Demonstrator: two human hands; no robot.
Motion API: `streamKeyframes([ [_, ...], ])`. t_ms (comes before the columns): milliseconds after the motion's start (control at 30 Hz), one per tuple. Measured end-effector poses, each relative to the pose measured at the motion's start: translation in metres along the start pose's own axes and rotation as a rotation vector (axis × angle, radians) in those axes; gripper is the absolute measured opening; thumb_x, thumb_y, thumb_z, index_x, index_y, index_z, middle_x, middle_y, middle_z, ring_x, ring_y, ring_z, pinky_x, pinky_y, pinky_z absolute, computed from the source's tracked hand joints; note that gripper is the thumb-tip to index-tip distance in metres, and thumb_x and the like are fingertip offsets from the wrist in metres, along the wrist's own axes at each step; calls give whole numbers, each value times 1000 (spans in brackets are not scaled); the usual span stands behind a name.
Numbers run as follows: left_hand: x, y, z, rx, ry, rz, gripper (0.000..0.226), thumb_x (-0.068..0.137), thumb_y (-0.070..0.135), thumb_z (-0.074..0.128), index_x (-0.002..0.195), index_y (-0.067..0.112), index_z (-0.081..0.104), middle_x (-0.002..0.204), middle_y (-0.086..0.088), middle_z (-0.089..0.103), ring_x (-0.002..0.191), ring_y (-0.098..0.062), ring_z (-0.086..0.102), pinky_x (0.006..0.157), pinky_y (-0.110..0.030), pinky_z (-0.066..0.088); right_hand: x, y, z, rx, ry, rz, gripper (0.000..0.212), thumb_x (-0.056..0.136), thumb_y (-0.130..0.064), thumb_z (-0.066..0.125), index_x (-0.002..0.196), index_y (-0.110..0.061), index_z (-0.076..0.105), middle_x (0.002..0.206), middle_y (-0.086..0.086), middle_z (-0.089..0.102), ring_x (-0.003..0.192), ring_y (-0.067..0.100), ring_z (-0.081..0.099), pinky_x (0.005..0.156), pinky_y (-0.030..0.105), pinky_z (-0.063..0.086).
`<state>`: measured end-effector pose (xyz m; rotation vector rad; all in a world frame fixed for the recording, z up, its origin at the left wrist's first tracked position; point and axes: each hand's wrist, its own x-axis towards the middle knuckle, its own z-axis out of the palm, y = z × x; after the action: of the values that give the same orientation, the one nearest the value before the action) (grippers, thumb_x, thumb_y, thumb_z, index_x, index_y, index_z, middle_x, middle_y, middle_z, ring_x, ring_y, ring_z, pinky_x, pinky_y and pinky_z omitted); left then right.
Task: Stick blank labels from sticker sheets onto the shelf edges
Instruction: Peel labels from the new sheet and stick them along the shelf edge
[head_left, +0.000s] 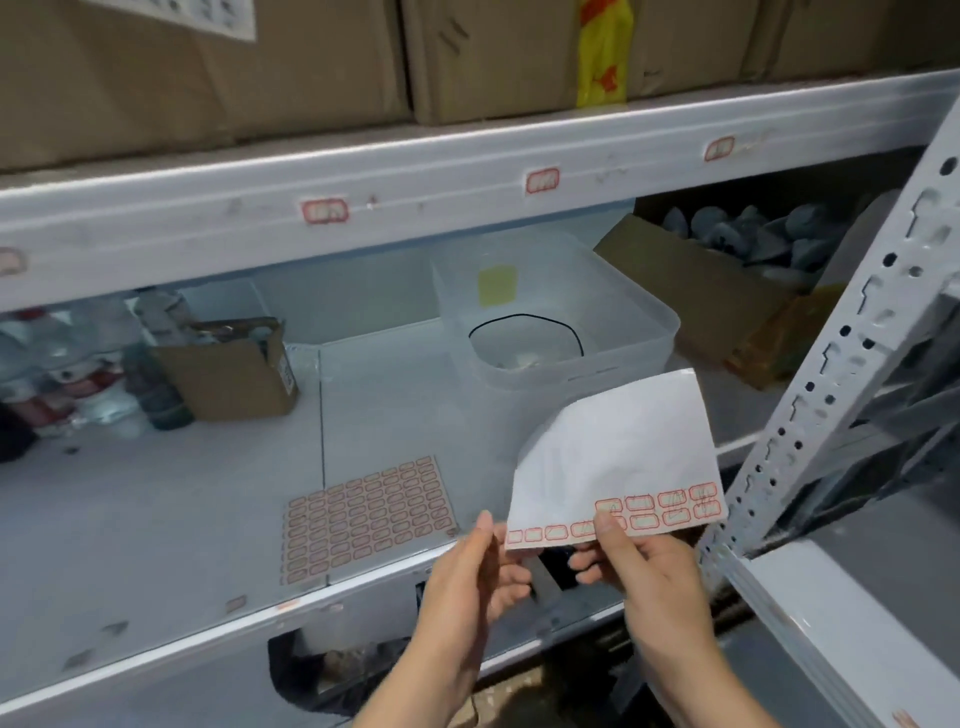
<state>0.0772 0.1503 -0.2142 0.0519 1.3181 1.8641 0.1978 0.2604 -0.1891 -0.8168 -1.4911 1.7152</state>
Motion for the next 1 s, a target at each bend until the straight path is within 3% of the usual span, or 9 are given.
streamKeyframes([
  [100, -16, 19, -17, 47, -33, 113, 37, 74, 34, 79, 101, 7, 77, 82, -10, 71, 60, -12, 60, 56, -21, 51, -10, -3, 16, 16, -71, 8, 30, 84, -37, 64, 81, -14, 82, 68, 17, 75, 59, 20, 70, 57, 25, 58],
  [200, -28, 35, -31, 148, 32, 233, 28, 81, 17, 78, 104, 4, 69, 83, -11, 77, 61, -9, 62, 57, -18, 52, -17, -4, 33, 20, -93, 2, 34, 84, -36, 65, 78, -6, 80, 67, 18, 75, 58, 19, 69, 55, 25, 58],
  [300, -42, 51, -44, 214, 93, 358, 11, 91, 4, 72, 100, 3, 68, 83, -13, 79, 61, -9, 67, 57, -17, 53, -24, -7, 49, -26, -109, 5, 26, 85, -34, 70, 83, -11, 80, 69, 10, 77, 61, 16, 72, 58, 22, 59],
  [400, -52, 67, -60, 278, 170, 465, 6, 91, 6, 74, 96, 3, 70, 83, -13, 80, 63, -9, 67, 58, -17, 54, -27, -8, 62, -19, -108, 11, 17, 85, -28, 76, 82, -12, 80, 71, 6, 79, 64, 16, 73, 62, 24, 60],
  [500, -58, 80, -78, 306, 225, 527, 7, 90, 7, 74, 93, 2, 70, 75, -10, 76, 57, -8, 59, 55, -16, 51, -29, -12, 73, 66, -84, 42, 28, 77, -41, 76, 80, -14, 82, 71, 9, 77, 62, 14, 71, 60, 23, 58],
  [667, -62, 98, -110, 375, 207, 537, 8, 92, 5, 73, 92, -1, 68, 69, -5, 71, 52, -9, 54, 54, -17, 49, -22, -11, 89, 142, -32, 97, 19, 90, -34, 74, 81, -19, 81, 71, 9, 76, 59, 11, 66, 58, 23, 55],
  [767, -62, 104, -129, 437, 221, 550, 8, 92, 6, 74, 88, 1, 68, 68, -5, 70, 53, -10, 55, 54, -18, 49, -17, -8, 98, 96, -43, 71, 8, 92, -26, 75, 88, -27, 82, 81, 2, 80, 64, 6, 67, 60, 19, 55],
  [867, -58, 108, -148, 488, 260, 558, 12, 92, 6, 73, 81, 1, 70, 59, 6, 64, 51, -3, 52, 53, -12, 44, -14, -2, 110, 14, -83, 73, 7, 91, -20, 76, 87, -22, 82, 83, 1, 81, 64, 5, 69, 59, 17, 55],
  [1000, -50, 113, -176, 608, 405, 522, 32, 92, 24, 75, 69, 3, 70, 54, 10, 55, 50, -4, 43, 47, -13, 35, -3, 7, 126, -144, -128, 72, 2, 91, -15, 75, 91, -15, 77, 80, 3, 81, 66, 10, 73, 60, 22, 56],
])
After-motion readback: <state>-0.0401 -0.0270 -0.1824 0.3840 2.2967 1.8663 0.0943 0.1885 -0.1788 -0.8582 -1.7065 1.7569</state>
